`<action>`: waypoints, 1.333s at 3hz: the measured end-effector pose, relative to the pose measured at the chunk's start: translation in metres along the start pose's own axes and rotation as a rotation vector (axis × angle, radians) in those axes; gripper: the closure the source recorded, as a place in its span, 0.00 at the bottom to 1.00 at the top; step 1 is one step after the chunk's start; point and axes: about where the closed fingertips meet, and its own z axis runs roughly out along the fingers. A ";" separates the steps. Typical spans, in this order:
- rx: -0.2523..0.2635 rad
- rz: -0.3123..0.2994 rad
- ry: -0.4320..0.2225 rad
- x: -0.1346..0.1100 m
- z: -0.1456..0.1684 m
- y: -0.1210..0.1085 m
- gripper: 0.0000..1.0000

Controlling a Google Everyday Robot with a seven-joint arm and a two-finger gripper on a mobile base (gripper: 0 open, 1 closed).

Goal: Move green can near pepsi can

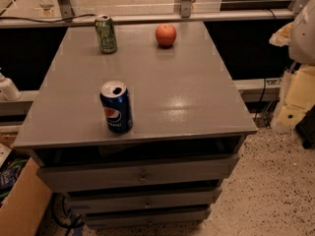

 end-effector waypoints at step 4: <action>0.098 -0.031 -0.302 -0.088 0.040 -0.071 0.00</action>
Offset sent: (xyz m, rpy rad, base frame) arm 0.0524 0.0376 -0.0156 0.1265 -0.0851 0.0517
